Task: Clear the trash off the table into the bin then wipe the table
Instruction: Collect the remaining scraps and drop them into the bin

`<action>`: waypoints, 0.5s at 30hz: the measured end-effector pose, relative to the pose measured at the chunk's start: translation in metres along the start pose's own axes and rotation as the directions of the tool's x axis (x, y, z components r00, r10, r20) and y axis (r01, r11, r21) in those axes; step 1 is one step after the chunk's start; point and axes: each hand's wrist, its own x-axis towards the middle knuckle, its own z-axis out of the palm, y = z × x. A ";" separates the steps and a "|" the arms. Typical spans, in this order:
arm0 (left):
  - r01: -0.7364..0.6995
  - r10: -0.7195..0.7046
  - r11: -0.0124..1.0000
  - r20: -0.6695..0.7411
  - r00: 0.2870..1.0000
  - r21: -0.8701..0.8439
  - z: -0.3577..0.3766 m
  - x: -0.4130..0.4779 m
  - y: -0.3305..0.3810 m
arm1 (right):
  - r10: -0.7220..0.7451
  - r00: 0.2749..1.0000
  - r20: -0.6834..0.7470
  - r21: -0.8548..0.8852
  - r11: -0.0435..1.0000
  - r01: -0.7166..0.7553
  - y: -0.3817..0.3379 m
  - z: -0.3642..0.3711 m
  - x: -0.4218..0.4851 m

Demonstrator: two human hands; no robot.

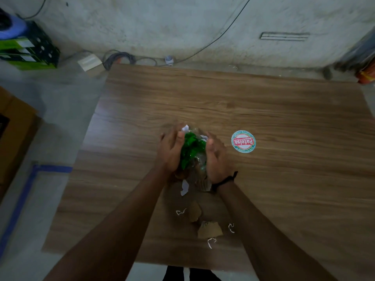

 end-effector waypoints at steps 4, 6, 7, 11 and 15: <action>-0.026 0.015 0.989 -0.075 0.997 -0.147 0.017 -0.019 0.004 | 0.043 0.999 -0.031 0.007 0.999 -0.043 -0.007 0.016 -0.002; -0.029 0.009 0.979 -0.100 0.995 -0.203 0.023 -0.020 0.008 | 0.007 0.999 -0.040 0.035 0.999 -0.006 -0.007 0.022 -0.003; -0.039 0.013 0.975 -0.121 0.993 -0.217 0.026 -0.020 0.011 | 0.004 0.999 -0.045 0.046 0.999 -0.002 -0.007 0.025 -0.003; -0.051 -0.015 0.941 -0.194 0.981 -0.333 0.031 -0.022 0.021 | 0.008 0.997 -0.079 0.169 0.986 0.006 -0.011 0.029 -0.001; -0.038 -0.059 0.918 -0.229 0.972 -0.396 0.039 -0.020 0.024 | 0.017 0.995 -0.097 0.288 0.958 0.012 -0.012 0.036 0.003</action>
